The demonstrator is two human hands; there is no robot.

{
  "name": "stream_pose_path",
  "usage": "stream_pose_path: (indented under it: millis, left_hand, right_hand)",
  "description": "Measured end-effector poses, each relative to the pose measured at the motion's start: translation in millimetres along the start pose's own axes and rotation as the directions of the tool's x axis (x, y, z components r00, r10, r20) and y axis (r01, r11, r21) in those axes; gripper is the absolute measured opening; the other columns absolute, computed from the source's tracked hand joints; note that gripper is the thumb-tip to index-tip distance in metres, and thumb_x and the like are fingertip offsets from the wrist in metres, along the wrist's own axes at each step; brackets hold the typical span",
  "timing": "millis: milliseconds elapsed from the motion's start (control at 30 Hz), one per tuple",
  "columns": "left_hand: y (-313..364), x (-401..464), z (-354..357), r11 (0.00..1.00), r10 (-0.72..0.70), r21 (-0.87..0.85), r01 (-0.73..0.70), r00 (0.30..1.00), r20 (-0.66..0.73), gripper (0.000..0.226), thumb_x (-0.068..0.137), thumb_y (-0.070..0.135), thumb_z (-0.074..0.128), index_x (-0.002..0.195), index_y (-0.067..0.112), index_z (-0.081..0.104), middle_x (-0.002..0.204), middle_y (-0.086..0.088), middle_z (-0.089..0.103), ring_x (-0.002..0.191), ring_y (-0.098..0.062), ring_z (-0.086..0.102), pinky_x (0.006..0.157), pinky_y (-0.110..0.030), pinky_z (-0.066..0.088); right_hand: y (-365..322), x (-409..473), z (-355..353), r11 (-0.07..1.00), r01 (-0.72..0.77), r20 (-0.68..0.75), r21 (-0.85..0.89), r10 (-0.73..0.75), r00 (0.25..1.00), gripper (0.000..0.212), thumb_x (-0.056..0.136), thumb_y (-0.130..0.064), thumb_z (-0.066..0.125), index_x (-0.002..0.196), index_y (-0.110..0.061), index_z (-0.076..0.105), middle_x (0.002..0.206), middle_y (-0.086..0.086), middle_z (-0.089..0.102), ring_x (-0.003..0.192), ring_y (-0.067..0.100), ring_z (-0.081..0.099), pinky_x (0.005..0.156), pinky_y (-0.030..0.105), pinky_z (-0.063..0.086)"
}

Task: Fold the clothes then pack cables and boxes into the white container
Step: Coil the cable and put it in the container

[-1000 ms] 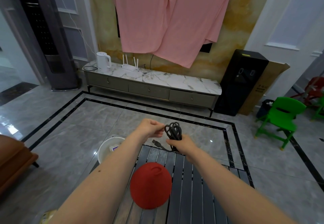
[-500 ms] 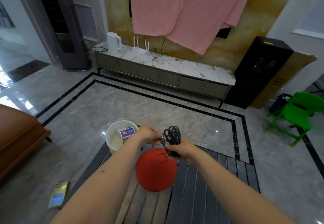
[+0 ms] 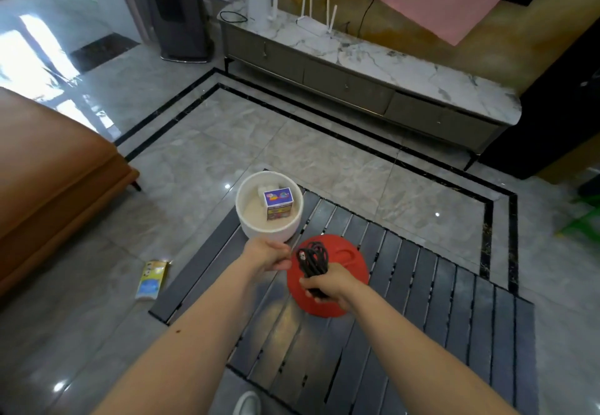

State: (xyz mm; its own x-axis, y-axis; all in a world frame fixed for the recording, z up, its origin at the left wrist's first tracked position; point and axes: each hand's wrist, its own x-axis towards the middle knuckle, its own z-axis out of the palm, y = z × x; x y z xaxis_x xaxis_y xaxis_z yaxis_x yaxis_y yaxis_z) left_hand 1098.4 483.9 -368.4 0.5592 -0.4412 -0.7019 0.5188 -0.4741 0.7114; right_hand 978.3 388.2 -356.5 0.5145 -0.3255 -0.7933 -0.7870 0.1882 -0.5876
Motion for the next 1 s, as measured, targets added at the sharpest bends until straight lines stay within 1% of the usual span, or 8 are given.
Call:
stream_pose_path:
  millis: [167,233,300,367,533,667,833,1000]
  left_hand:
    - [-63.9,52.8,-44.5,0.983,-0.074,0.151,0.108,0.974,-0.216,0.013,0.086,-0.005,0.063,0.078,0.005,0.059,0.064,-0.010,0.053,0.053,-0.018,0.049,0.047,-0.023,0.045]
    - [-92.1,76.0,-55.6,0.971,-0.101,0.188,0.146,0.967,-0.232,0.009,0.084,-0.003,0.065,0.083,0.005,0.062,0.074,-0.012,0.060,0.064,-0.022,0.057,0.062,-0.029,0.052]
    - [-113.9,98.0,-63.7,0.952,-0.051,0.278,0.128,0.962,-0.268,0.013,0.082,0.001,0.068,0.095,0.003,0.066,0.095,-0.016,0.067,0.090,-0.029,0.064,0.089,-0.037,0.053]
    - [-131.2,119.3,-68.2,0.906,0.038,0.413,0.091,0.955,-0.293,0.020,0.083,0.005,0.067,0.104,0.005,0.067,0.107,-0.013,0.069,0.103,-0.028,0.064,0.098,-0.039,0.049]
    - [-149.6,161.6,-59.9,0.678,0.309,0.735,-0.007,0.910,-0.277,0.016,0.086,0.018,0.064,0.102,0.018,0.065,0.107,-0.001,0.060,0.094,-0.021,0.063,0.083,-0.036,0.053]
    - [-158.3,183.3,-47.5,0.583,0.422,0.812,-0.039,0.868,-0.261,0.012,0.091,0.018,0.056,0.100,0.014,0.063,0.107,-0.004,0.054,0.090,-0.026,0.062,0.079,-0.037,0.052]
    - [-157.2,191.7,-43.1,0.559,0.471,0.829,-0.023,0.832,-0.294,0.012,0.090,0.011,0.054,0.087,0.014,0.065,0.099,-0.004,0.056,0.084,-0.026,0.061,0.074,-0.035,0.047]
    - [-135.6,166.2,-45.8,0.762,0.406,0.626,-0.163,0.875,-0.265,0.010,0.089,0.021,0.062,0.083,0.013,0.062,0.085,-0.001,0.059,0.078,-0.019,0.056,0.070,-0.030,0.044]
  right_hand:
    - [19.8,50.4,34.0,0.998,-0.034,-0.009,0.054,0.034,0.999,0.018,0.086,-0.003,0.061,0.074,-0.014,0.055,0.064,0.002,0.056,0.045,0.004,0.056,0.043,0.014,0.041]
    - [29.0,73.7,48.1,0.997,-0.042,-0.019,0.072,0.043,0.999,0.014,0.086,-0.003,0.062,0.078,-0.012,0.056,0.067,0.003,0.058,0.049,0.005,0.059,0.044,0.015,0.043]
    - [35.4,97.3,59.3,0.996,-0.020,-0.048,0.088,0.024,0.999,0.016,0.086,-0.004,0.064,0.075,-0.012,0.055,0.068,0.004,0.059,0.054,0.009,0.058,0.045,0.016,0.044]
    - [42.3,120.9,69.2,0.996,0.023,-0.090,0.089,-0.015,0.996,0.019,0.084,-0.005,0.066,0.072,-0.014,0.055,0.066,0.004,0.058,0.054,0.011,0.056,0.045,0.017,0.044]
    - [59.0,167.4,80.4,0.995,0.080,-0.107,0.053,-0.074,0.991,0.019,0.085,-0.005,0.064,0.072,-0.016,0.056,0.065,0.002,0.058,0.052,0.010,0.054,0.045,0.017,0.044]
    - [67.4,187.8,80.9,0.994,0.094,-0.103,0.052,-0.088,0.991,0.018,0.086,-0.005,0.063,0.073,-0.017,0.057,0.065,0.000,0.058,0.053,0.008,0.054,0.044,0.014,0.043]
    - [69.6,194.2,76.7,0.993,0.109,-0.114,0.046,-0.103,0.988,0.021,0.084,-0.005,0.065,0.071,-0.018,0.057,0.069,0.003,0.060,0.055,0.009,0.055,0.044,0.013,0.043]
    - [51.0,169.6,67.9,0.988,0.155,-0.177,0.026,-0.148,0.973,0.023,0.077,-0.003,0.072,0.066,-0.020,0.059,0.076,0.008,0.064,0.068,0.019,0.060,0.060,0.030,0.047]
